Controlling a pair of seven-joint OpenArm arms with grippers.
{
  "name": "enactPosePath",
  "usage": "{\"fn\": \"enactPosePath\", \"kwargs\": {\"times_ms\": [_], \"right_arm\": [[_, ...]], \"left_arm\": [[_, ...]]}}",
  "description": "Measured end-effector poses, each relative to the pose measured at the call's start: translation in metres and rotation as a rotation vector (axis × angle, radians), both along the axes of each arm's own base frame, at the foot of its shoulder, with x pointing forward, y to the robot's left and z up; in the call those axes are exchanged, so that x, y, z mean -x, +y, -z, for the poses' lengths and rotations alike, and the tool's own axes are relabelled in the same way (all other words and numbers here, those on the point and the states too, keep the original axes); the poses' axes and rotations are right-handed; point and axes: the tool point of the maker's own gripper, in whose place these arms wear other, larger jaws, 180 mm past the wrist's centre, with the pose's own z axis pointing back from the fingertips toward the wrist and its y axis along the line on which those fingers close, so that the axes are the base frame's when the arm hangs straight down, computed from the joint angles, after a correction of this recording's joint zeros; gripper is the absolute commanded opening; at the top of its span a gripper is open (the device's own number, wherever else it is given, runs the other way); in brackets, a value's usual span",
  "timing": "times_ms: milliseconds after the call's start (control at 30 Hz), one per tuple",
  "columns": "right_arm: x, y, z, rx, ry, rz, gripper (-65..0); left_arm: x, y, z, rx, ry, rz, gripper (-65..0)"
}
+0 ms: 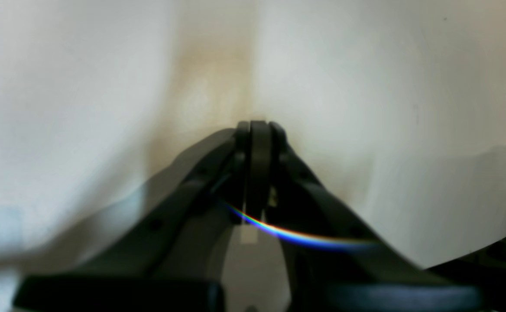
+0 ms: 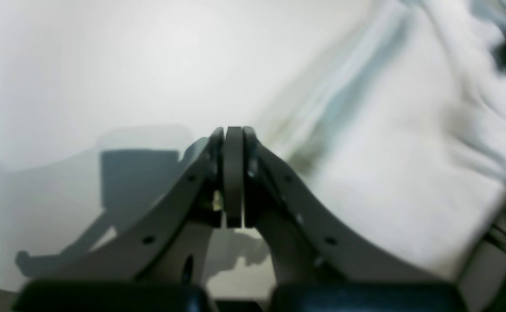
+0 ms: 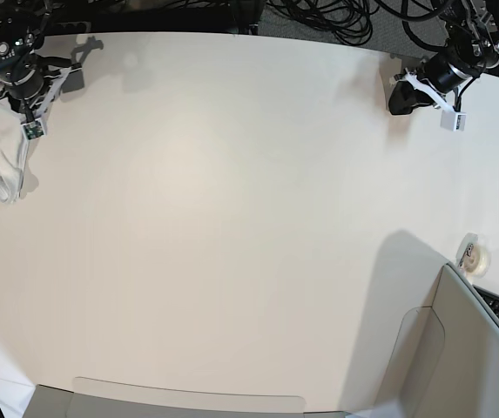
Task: Layout the t-shirt on the table in an organized manner, then fold the t-shirt properly
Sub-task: 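Release the shirt and raise the right gripper away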
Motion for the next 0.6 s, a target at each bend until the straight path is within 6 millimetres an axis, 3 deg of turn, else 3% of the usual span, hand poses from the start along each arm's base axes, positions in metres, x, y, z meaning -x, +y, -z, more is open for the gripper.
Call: {"fn": "enactPosePath", "kwargs": {"times_ms": [133,200,433,600], "right_arm": [[0.009,-0.037,-0.003,0.053,0.024,0.057,-65.0],[0.016,-0.045,-0.002,0.065,0.042,0.073,-65.0],[0.032,-0.048,0.004,0.072,0.09,0.067,-65.0],[0.024,-0.035,-0.002,0.016,0.042,0.045,-65.0]], "left_arm": [[0.001,-0.001,0.0,0.002,0.001,-0.001,-65.0],[0.001,-0.001,0.0,0.002,0.001,-0.001,-65.0],[0.0,-0.001,0.0,0.005,0.0,-0.001,-65.0],[0.0,-0.001,-0.008,-0.049,0.006,0.029,-65.0]]}}
